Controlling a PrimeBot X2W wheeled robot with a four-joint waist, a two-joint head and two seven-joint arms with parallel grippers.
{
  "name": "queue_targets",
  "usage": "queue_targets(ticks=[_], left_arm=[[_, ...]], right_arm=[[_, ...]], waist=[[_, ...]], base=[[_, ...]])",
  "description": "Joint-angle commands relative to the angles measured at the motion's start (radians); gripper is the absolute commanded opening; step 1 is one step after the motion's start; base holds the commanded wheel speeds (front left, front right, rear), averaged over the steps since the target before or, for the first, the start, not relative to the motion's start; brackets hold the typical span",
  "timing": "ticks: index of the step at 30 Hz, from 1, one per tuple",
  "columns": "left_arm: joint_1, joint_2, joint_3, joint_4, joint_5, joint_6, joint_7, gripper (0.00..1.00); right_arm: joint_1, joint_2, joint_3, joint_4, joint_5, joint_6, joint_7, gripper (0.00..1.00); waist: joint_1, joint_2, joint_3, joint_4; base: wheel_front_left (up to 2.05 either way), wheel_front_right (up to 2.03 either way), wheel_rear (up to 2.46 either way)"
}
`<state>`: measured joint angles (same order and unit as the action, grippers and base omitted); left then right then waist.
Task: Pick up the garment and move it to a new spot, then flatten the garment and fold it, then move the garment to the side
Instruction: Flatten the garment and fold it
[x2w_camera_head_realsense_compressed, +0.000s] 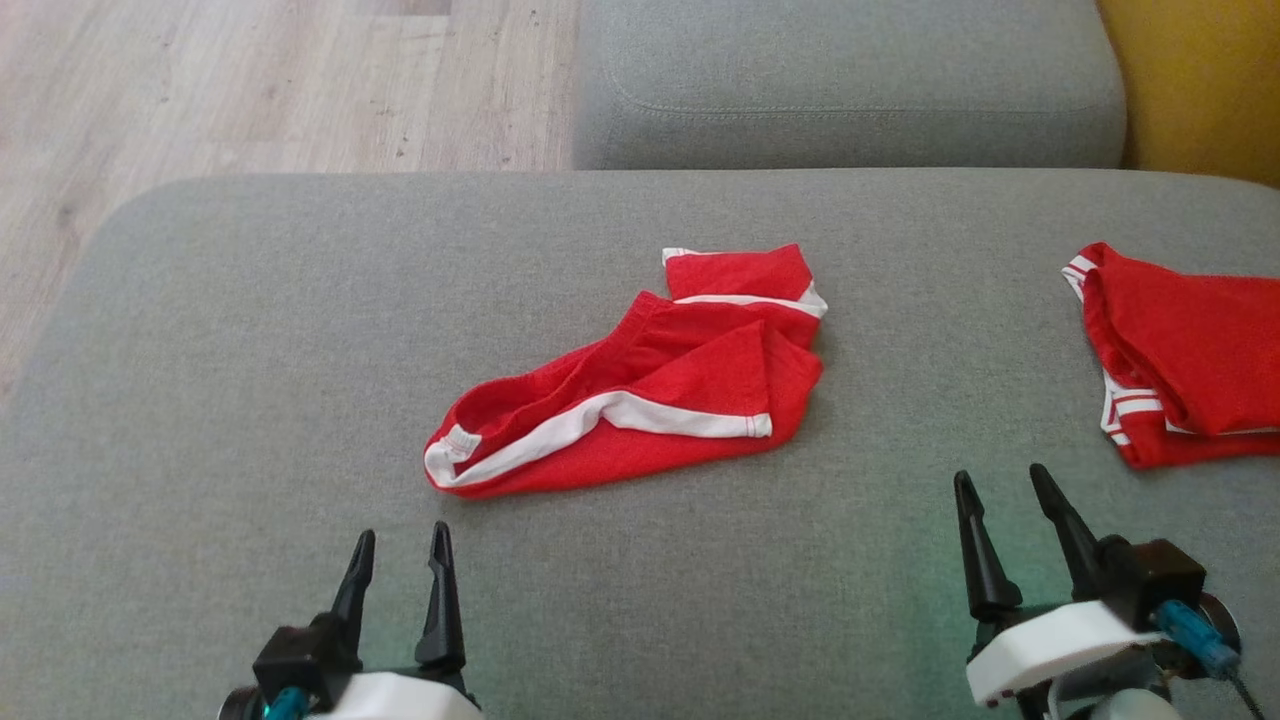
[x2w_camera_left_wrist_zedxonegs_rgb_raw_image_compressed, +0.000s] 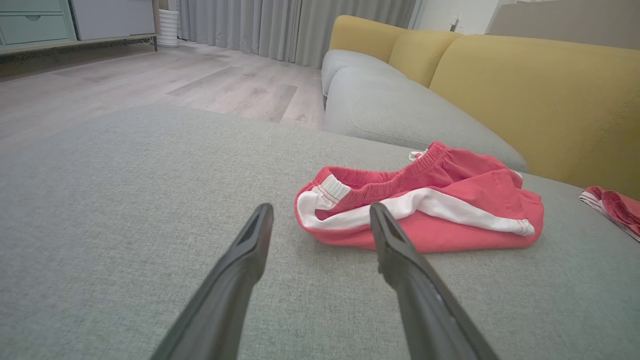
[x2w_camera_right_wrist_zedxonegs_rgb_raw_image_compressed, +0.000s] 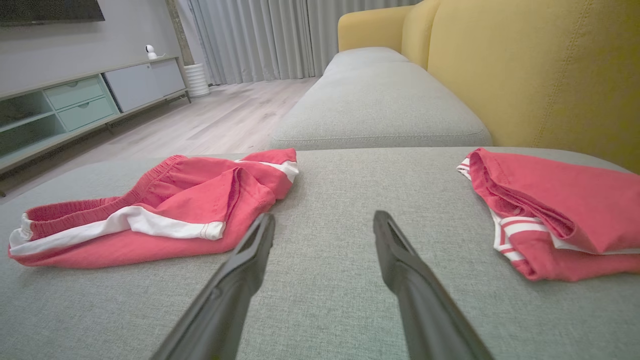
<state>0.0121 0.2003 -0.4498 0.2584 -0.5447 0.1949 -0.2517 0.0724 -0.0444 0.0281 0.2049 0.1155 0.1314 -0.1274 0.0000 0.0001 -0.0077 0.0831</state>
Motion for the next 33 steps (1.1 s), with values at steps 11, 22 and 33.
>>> queue_targets(ticks=[11,22,33], left_arm=[[-0.050,0.014,0.025,-0.069,0.017,0.014,-0.004,1.00],[-0.086,0.000,0.008,-0.091,0.034,0.015,-0.006,1.00],[-0.085,-0.008,0.014,-0.081,0.040,0.015,-0.008,1.00]], right_arm=[[-0.097,-0.006,0.085,-0.001,-0.043,-0.001,0.007,1.00],[-0.302,-0.006,0.174,0.256,-0.086,-0.001,0.025,1.00],[-0.432,-0.006,0.168,0.475,-0.085,-0.001,-0.043,1.00]], waist=[[0.0000,-0.0001,0.042,0.031],[0.0000,-0.0001,0.125,0.167],[0.0000,-0.0001,0.153,0.236]], base=[[0.00,0.00,0.00],[0.00,0.00,0.00],[0.00,0.00,0.00]])
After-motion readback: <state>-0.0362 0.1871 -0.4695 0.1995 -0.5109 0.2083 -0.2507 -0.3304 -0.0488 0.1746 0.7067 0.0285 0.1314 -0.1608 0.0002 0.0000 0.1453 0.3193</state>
